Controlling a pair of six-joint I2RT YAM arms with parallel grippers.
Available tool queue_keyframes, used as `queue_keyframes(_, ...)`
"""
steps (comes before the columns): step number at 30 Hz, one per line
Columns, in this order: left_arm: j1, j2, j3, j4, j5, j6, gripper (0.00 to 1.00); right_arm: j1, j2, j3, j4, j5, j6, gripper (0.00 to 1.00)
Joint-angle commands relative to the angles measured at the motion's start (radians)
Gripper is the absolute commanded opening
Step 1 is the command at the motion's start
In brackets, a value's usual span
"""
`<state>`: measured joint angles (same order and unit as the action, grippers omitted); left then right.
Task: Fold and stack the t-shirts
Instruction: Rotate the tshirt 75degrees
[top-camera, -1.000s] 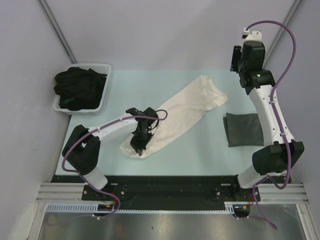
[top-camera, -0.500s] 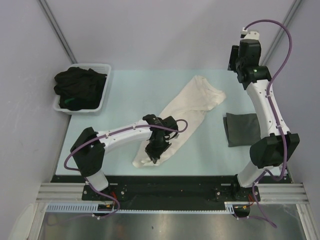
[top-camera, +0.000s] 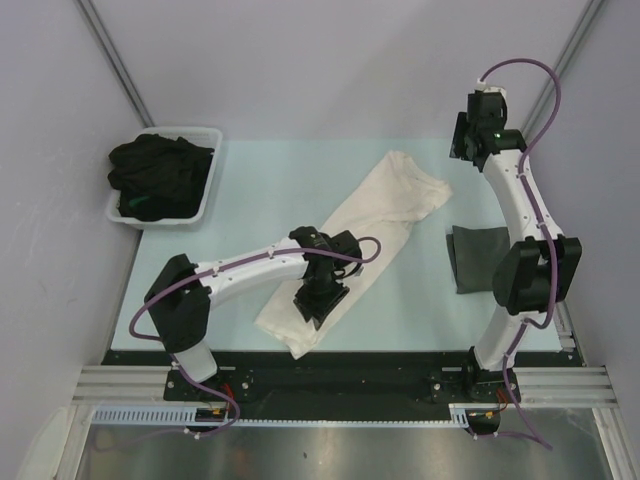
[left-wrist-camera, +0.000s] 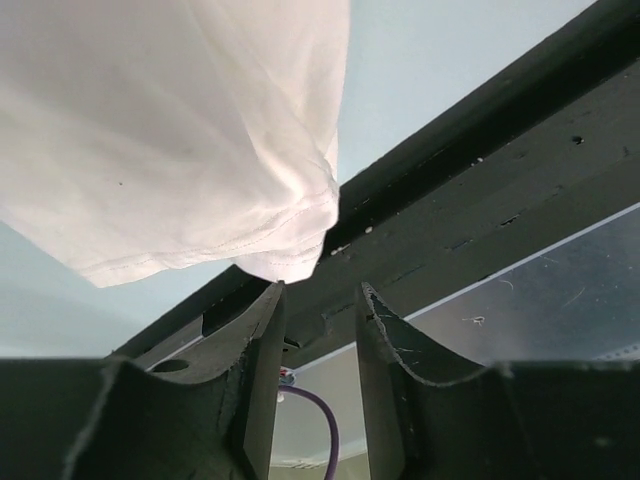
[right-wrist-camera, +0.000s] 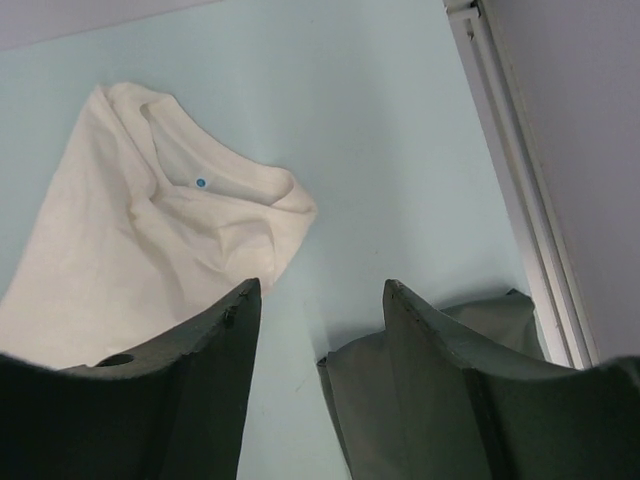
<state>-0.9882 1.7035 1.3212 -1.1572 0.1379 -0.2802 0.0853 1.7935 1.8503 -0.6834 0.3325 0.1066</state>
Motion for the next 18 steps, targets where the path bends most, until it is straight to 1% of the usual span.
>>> queue_keyframes(1, -0.004, -0.021, 0.094, -0.030, -0.015, -0.005, 0.40, -0.019, 0.075, 0.017, -0.007, -0.029, 0.039, 0.57)
queue_keyframes(8, -0.003, 0.001, 0.187, -0.084, -0.133, -0.007, 0.43, -0.038, 0.216, 0.003, 0.016, -0.078, 0.087, 0.57)
queue_keyframes(10, -0.003, 0.005, 0.238, -0.099, -0.136, -0.016, 0.45, -0.044, 0.263, -0.003, 0.022, -0.105, 0.103, 0.57)
queue_keyframes(11, -0.001, 0.002, 0.260, -0.105, -0.197, -0.022, 0.46, -0.044, 0.276, -0.005, 0.018, -0.108, 0.110, 0.57)
queue_keyframes(13, -0.001, -0.018, 0.311, -0.096, -0.224, -0.034, 0.52, -0.045, 0.297, -0.026, 0.034, -0.119, 0.114, 0.57)
queue_keyframes(15, 0.000, -0.034, 0.357, -0.090, -0.267, -0.045, 0.54, -0.045, 0.297, -0.055, 0.064, -0.124, 0.119, 0.57)
queue_keyframes(18, 0.003, -0.048, 0.383, -0.088, -0.319, -0.053, 0.54, -0.047, 0.299, -0.100, 0.116, -0.136, 0.113, 0.57)
